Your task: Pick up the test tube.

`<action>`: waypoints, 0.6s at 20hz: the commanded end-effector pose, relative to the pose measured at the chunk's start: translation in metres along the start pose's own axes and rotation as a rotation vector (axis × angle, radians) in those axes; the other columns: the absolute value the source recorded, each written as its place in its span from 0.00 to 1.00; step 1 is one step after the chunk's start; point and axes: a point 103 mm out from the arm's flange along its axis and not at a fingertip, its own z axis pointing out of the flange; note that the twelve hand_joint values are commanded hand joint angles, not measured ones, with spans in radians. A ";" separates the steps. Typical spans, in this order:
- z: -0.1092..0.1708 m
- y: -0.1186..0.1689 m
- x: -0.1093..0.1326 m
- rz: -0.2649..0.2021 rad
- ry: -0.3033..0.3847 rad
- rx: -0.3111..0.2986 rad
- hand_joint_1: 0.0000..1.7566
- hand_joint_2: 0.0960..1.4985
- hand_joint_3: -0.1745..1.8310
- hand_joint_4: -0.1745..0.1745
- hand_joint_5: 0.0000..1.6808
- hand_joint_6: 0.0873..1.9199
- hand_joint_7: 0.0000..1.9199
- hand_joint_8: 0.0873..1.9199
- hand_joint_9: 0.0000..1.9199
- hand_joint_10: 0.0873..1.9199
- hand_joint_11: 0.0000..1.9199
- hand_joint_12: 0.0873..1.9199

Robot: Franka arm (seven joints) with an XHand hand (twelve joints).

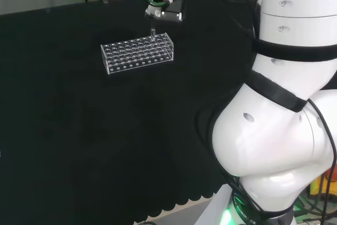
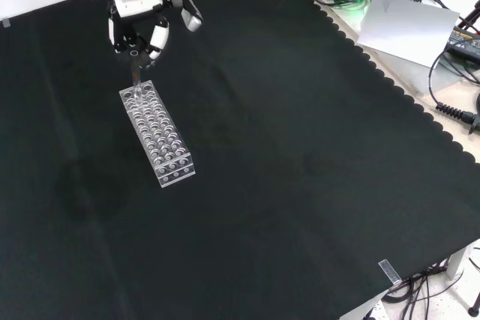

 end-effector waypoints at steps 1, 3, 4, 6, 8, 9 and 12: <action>-0.033 -0.002 -0.005 0.017 0.077 0.001 0.75 0.49 0.28 0.00 0.82 0.00 0.74 0.27 0.89 0.16 0.66 0.42; -0.043 -0.003 -0.006 0.019 0.088 -0.005 0.75 0.49 0.28 0.00 0.82 0.00 0.73 0.28 0.88 0.16 0.66 0.42; -0.048 -0.004 -0.006 0.016 0.089 -0.009 0.75 0.49 0.28 0.00 0.82 0.00 0.73 0.28 0.88 0.16 0.66 0.42; -0.057 -0.005 -0.006 0.009 0.093 -0.016 0.76 0.49 0.28 0.00 0.82 0.00 0.73 0.28 0.88 0.16 0.66 0.42; -0.066 -0.007 -0.007 0.005 0.098 -0.023 0.76 0.49 0.28 0.00 0.82 0.00 0.73 0.28 0.88 0.16 0.66 0.42; -0.071 -0.008 -0.007 0.004 0.101 -0.028 0.76 0.49 0.28 0.00 0.82 0.00 0.73 0.28 0.88 0.16 0.66 0.42; -0.087 -0.013 -0.007 0.001 0.104 -0.041 0.76 0.49 0.28 0.00 0.82 0.00 0.73 0.28 0.88 0.16 0.66 0.42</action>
